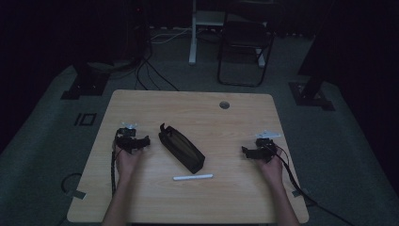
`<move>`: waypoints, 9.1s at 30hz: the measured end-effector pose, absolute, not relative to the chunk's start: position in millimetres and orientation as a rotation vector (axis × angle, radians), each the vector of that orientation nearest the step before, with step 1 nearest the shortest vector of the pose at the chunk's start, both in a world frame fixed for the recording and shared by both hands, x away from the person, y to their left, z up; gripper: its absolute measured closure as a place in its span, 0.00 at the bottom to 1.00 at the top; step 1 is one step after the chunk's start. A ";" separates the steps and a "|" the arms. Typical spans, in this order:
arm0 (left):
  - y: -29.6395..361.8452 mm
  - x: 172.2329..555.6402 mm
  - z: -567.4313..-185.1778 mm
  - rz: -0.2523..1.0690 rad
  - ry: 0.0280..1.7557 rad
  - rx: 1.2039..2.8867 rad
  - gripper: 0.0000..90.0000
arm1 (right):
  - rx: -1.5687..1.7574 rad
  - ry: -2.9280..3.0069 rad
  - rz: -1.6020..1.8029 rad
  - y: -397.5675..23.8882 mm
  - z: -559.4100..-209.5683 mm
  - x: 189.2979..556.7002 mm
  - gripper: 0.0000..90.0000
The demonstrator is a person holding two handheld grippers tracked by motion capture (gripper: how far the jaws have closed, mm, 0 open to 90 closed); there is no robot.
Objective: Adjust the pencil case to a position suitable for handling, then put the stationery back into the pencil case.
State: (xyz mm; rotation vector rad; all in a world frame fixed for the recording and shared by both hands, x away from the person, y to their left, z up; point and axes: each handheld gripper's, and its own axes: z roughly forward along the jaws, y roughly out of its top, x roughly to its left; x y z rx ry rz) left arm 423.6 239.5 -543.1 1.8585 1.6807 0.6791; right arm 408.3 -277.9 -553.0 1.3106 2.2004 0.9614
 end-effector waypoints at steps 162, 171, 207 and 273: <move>156.8 307.8 -512.7 0.486 0.996 2.111 0.55 | 0.640 2.473 1.369 -160.8 -496.0 324.1 0.51; 159.6 293.7 -521.3 0.434 0.971 2.184 0.64 | 0.593 2.524 1.306 -156.5 -505.2 323.1 0.58; 101.3 291.2 -539.7 0.331 0.660 2.317 0.85 | 0.544 2.683 1.208 -141.8 -539.9 330.5 0.66; 137.7 307.8 -542.2 0.439 0.902 2.226 0.56 | 0.471 2.755 1.092 -154.7 -540.4 324.1 0.87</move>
